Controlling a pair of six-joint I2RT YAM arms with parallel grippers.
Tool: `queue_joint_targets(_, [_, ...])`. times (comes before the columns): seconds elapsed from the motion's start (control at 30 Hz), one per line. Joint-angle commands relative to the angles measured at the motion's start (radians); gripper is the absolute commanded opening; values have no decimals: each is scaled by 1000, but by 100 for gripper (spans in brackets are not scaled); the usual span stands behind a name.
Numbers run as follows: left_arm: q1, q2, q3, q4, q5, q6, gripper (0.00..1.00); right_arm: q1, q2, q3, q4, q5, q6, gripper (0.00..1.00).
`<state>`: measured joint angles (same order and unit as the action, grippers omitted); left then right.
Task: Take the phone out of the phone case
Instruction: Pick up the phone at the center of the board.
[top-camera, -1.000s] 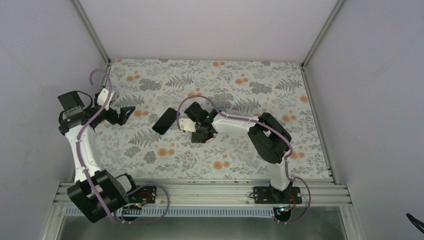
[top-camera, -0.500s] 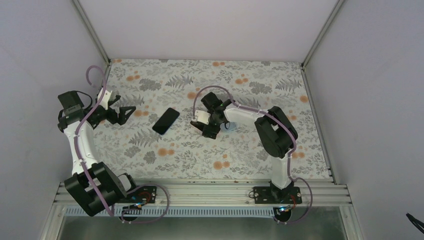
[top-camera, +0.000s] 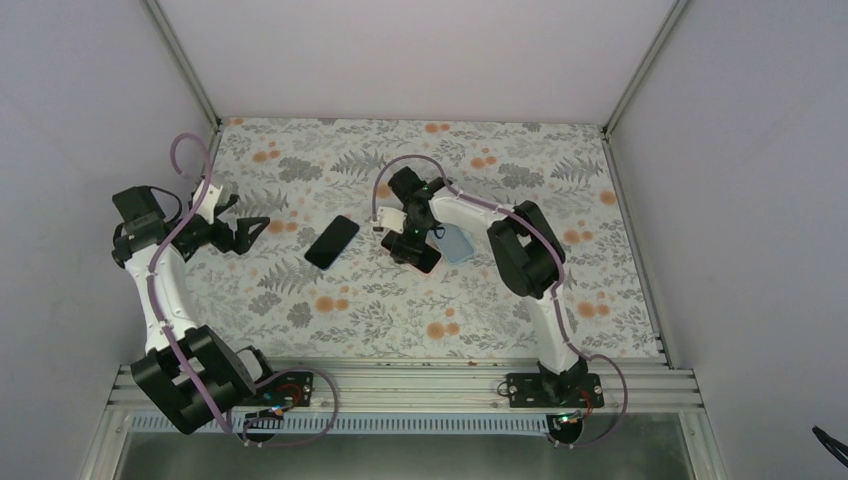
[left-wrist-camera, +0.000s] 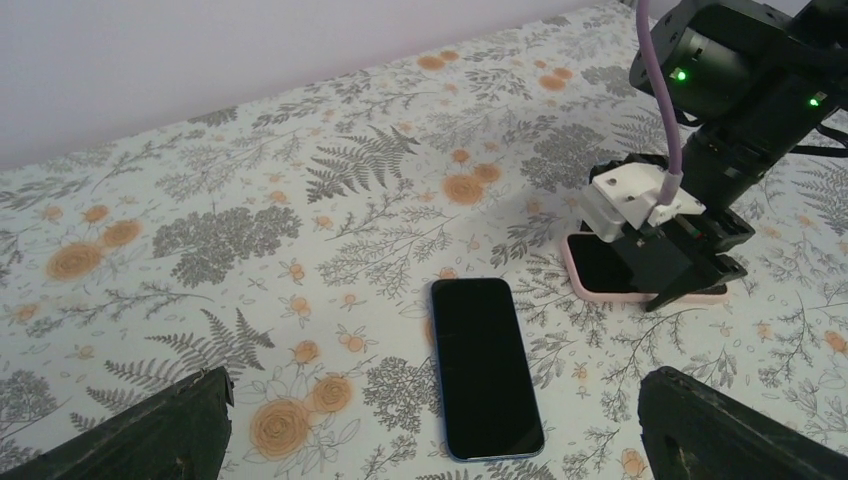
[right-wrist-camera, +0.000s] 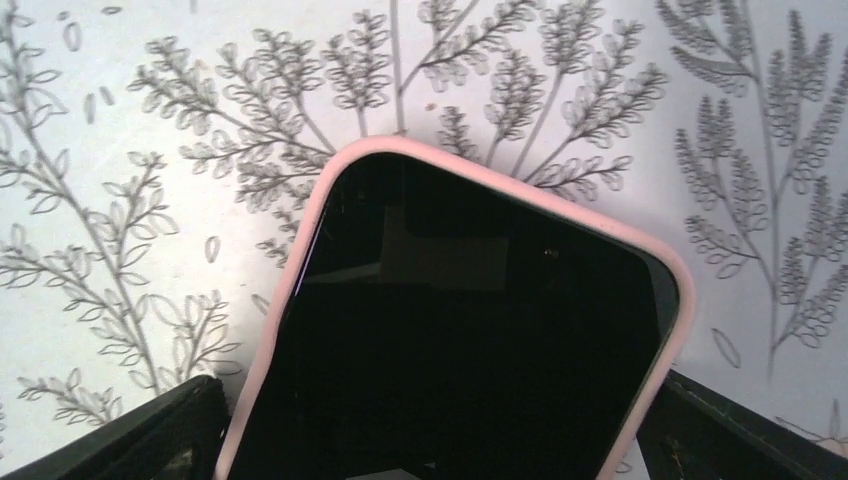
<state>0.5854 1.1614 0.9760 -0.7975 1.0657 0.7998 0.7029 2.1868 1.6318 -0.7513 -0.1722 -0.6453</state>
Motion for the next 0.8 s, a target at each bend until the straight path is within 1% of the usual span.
queue_joint_targets(0.0, [26,-11,1,-34,21,73,100,-37,78,25,-102,28,43,100])
queue_joint_targets(0.17, [51,13,16,-86,26,128,100,-62,65,-34,-162,-1,70,100])
queue_joint_targets(0.4, [62,44,36,-114,33,151,100,-80,1,-230,-152,1,113,100])
queue_joint_targets(0.53, [62,56,36,-122,47,157,100,-85,-11,-308,-120,-4,119,100])
queue_joint_targets(0.7, [62,58,47,-127,50,155,100,-86,-33,-377,-89,12,117,92])
queue_joint_targets(0.77, [62,57,51,-109,45,136,100,-86,-37,-396,-70,39,121,82])
